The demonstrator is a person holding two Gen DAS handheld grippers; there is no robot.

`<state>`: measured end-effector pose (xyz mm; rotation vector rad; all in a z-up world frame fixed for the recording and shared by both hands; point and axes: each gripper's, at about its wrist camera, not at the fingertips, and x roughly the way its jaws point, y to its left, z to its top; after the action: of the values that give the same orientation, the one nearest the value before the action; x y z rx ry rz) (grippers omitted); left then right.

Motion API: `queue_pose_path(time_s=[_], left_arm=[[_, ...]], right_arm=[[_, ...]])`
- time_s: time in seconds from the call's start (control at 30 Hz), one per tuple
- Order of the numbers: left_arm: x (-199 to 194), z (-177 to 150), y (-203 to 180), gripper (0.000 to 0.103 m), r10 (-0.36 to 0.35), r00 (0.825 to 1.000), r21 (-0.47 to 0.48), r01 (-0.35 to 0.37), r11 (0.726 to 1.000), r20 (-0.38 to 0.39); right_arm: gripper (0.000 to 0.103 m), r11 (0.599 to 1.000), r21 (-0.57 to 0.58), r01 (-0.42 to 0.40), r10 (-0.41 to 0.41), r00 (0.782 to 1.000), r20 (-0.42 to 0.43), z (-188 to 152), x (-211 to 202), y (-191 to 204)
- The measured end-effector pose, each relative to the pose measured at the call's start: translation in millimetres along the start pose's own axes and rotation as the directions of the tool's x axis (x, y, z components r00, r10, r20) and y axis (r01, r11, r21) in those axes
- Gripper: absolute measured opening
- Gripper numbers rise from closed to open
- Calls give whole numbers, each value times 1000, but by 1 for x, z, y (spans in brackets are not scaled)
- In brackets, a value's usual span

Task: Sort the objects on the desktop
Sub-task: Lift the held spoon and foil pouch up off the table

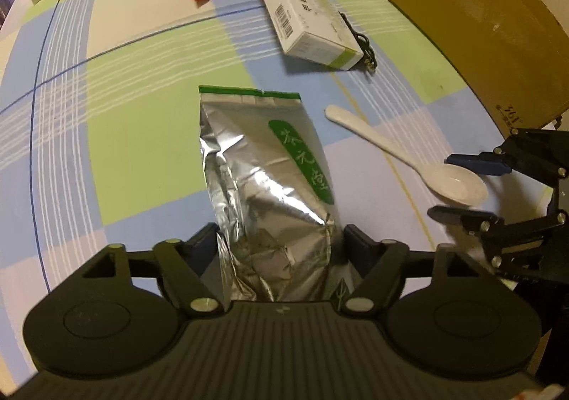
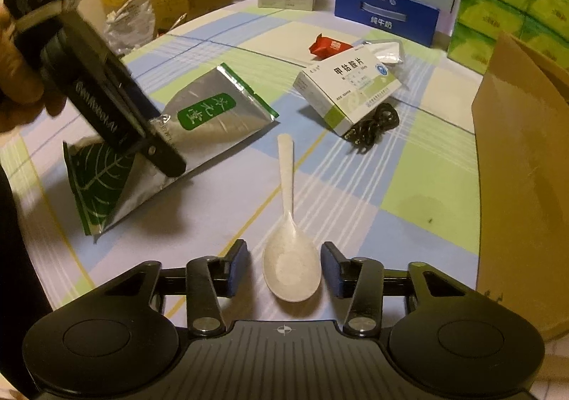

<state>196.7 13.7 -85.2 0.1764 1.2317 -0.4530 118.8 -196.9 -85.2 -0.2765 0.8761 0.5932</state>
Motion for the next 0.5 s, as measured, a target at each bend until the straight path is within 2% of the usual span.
queue_pose_path(time_s=[0.07, 0.13, 0.27, 0.37, 0.5], left_arm=[[2, -3, -5, 78, 16, 1000, 27, -16, 1000, -3], [5, -1, -6, 85, 21, 1000, 28, -21, 999, -9], [11, 4, -10, 86, 60, 998, 46, -59, 997, -20], [12, 7, -15, 79, 94, 995, 74, -92, 993, -31], [7, 9, -9, 66, 79, 997, 47, -78, 996, -16]], right_arm=[[37, 1000, 7, 2, -2, 1000, 6, 0, 0, 0], [34, 1000, 7, 1, -1, 1000, 10, -1, -1, 0], [32, 1000, -3, 4, -4, 1000, 14, -2, -1, 2], [32, 1000, -7, 5, -4, 1000, 16, -3, -2, 3], [33, 1000, 0, 7, -7, 1000, 19, -3, -2, 1]])
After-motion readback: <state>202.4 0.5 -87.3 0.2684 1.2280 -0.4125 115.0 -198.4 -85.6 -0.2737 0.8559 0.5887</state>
